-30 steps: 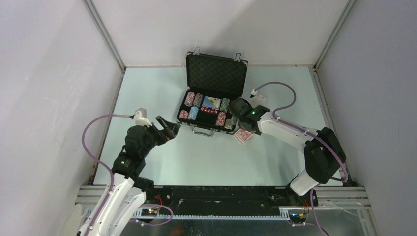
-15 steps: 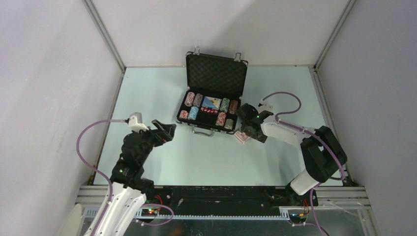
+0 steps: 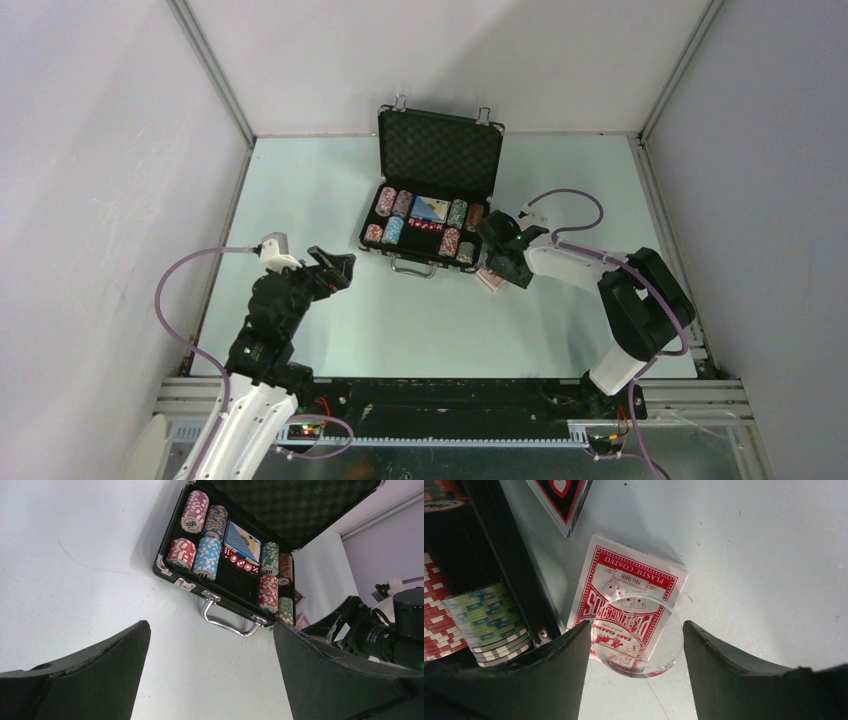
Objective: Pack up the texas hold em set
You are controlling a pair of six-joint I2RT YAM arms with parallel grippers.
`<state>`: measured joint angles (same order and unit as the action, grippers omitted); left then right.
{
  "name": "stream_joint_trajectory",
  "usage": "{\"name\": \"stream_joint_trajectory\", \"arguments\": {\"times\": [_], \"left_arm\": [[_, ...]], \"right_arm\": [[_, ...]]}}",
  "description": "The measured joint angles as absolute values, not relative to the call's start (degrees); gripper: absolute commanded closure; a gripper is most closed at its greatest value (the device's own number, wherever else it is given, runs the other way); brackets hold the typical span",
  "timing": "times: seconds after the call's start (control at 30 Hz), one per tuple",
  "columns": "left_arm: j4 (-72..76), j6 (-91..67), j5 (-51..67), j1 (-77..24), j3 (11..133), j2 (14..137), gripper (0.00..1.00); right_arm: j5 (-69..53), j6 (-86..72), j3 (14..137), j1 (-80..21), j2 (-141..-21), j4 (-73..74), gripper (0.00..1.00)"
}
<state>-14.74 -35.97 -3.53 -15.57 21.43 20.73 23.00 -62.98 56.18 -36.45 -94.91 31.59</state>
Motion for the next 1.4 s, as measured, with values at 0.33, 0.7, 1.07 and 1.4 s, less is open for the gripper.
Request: {"name": "stream_joint_trajectory", "arguments": {"times": [0.33, 0.7, 1.07, 1.4], "left_arm": [[-14.68, -35.97, -3.53, -15.57, 21.21, 21.71, 0.00], [-14.06, -35.53, -4.03, -15.57, 19.27, 20.95, 0.00], [-8.91, -30.81, -3.81, -15.57, 11.90, 18.44, 0.00], [-6.90, -28.42, -3.81, -15.57, 10.02, 14.15, 0.00]], "right_arm": [[22.70, -62.81, 55.96, -36.16, -93.54, 32.32, 0.48], [22.06, -57.47, 55.96, -36.16, -85.41, 30.39, 0.50], [14.50, -42.57, 67.20, -36.42, -94.78, 18.65, 0.49], [12.14, -32.67, 95.07, -37.54, -116.20, 22.22, 0.45]]}}
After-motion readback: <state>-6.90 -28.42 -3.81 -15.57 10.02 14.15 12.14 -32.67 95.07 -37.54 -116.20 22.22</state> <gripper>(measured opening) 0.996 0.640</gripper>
